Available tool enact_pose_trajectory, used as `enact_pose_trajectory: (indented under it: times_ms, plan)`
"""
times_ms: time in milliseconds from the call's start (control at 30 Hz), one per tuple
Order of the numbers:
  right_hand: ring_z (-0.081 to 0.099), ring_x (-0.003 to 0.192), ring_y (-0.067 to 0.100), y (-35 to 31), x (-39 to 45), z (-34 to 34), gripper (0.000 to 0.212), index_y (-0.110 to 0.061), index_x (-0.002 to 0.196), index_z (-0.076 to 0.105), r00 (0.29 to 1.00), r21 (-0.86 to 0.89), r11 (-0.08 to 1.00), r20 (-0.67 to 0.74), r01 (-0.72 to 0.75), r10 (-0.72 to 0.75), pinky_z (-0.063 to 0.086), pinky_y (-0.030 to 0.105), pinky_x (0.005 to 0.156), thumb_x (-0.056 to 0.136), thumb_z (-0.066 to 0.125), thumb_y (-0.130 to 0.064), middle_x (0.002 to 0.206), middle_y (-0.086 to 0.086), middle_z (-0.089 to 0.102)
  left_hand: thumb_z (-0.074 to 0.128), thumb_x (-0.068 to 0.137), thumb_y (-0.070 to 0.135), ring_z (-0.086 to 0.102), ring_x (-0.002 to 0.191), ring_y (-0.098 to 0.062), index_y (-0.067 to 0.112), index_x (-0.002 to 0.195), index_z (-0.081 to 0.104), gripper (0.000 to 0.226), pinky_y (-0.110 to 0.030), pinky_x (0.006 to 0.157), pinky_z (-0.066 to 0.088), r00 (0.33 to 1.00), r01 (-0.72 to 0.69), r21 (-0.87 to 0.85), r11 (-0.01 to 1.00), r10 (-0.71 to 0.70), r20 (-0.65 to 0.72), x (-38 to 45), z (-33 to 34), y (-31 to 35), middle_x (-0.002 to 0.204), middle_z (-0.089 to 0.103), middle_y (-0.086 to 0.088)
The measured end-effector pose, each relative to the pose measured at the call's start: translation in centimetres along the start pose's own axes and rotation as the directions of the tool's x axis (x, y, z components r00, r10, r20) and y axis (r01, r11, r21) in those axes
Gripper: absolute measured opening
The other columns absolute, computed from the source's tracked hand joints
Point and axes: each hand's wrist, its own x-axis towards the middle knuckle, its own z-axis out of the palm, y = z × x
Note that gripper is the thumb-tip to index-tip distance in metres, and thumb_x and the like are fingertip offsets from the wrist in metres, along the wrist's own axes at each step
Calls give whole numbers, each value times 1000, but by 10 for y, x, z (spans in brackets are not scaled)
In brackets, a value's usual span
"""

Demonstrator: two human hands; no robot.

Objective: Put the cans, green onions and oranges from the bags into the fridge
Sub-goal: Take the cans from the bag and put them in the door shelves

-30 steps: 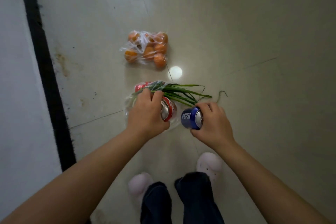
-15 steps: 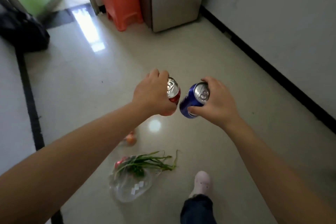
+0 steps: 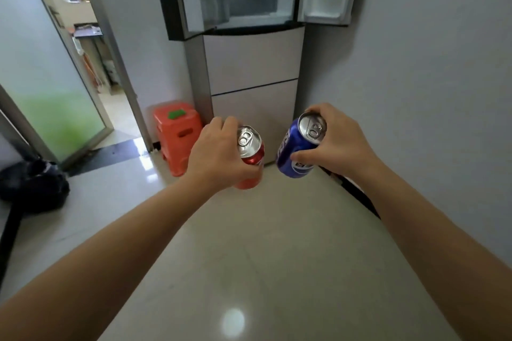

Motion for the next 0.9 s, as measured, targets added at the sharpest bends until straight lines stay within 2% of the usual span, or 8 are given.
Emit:
enact_pose_trajectory:
  times_ms: [67,200,333,433,600,767,900]
  plan:
    - [54,101,21,14,50,-12,69,-12,121,50,999,-9,1000,-32,29,-29,39,23,80,60,83,-16,115,5,58,79,64,31,47,111,-24,13,126,46,72,-28,90,40,999,-24,12,1000,24,-43,52,2,6,122,50,-7]
    - [50,91,16,35,153,-31,66,-14,117,51,993,-17,998,-108,53,-54,38,23,77,59,82,-13,100,-2,52,79,63,28,48,96,-21,14,125,44,72,-27,78,39,989,-96,9,995,97,-111,166,1,11,119,48,-6]
    - [49,93,15,52,267,-50,67,-13,117,51,973,-21,997,-216,79,-81,37,21,78,59,82,-11,100,-3,50,79,66,24,52,108,-27,13,126,44,71,-31,87,43,970,-178,-25,984,171,-175,297,-2,13,123,45,-7]
    - [48,93,13,66,349,-68,69,-12,118,50,950,-61,994,-294,93,-107,37,21,79,58,83,-12,101,-4,49,80,66,23,51,108,-23,13,127,44,71,-23,80,36,951,-228,-63,972,209,-229,391,-3,18,123,45,-7]
    - [45,96,9,111,472,-95,72,-11,121,49,880,-138,982,-442,127,-176,36,15,78,58,84,-13,105,-6,48,81,66,25,42,92,-12,12,127,45,72,-20,79,35,895,-344,-131,930,282,-345,534,17,36,124,44,-7]
    - [42,99,7,170,598,-123,72,-8,121,49,793,-250,948,-528,198,-305,33,15,85,58,83,-13,118,4,54,84,65,23,52,107,-23,12,128,45,74,-23,85,42,816,-436,-138,889,326,-477,674,49,63,126,43,-8]
    - [42,101,10,214,696,-154,72,-5,122,49,707,-317,910,-576,269,-410,33,19,87,59,83,-11,120,9,55,82,66,19,47,99,-15,9,128,45,73,-20,84,39,734,-511,-156,845,335,-591,780,61,98,127,43,-9]
